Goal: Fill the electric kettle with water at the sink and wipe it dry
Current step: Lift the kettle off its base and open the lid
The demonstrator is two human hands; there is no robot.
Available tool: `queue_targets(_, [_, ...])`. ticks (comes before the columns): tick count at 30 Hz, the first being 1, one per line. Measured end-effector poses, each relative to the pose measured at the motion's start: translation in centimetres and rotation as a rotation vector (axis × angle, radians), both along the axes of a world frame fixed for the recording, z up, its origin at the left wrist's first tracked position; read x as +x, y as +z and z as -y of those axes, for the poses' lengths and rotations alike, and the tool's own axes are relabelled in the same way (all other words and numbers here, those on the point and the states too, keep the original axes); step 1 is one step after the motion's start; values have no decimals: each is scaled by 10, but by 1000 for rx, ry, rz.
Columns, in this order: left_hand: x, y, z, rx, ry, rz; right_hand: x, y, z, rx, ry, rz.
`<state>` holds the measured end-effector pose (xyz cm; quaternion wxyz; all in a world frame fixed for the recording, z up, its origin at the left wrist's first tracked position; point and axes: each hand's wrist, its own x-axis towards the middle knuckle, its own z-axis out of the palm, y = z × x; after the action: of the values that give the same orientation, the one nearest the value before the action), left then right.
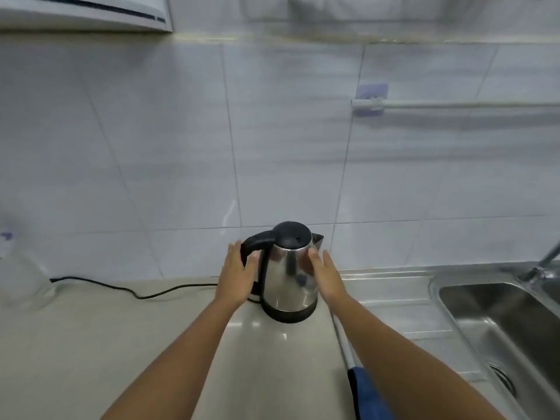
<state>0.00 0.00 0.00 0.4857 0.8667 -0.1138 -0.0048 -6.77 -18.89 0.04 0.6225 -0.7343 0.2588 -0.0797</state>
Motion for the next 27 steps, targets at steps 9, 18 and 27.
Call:
queue_targets(9, [20, -17, 14, -334, 59, -116, 9, -14, -10, 162, 3, 165])
queue_targets(18, [25, -16, 24, -347, 168, -116, 16, -14, -19, 135, -77, 135])
queue_targets(27, [-1, 10, 16, -373, 201, -61, -7, 11, -33, 109, -81, 207])
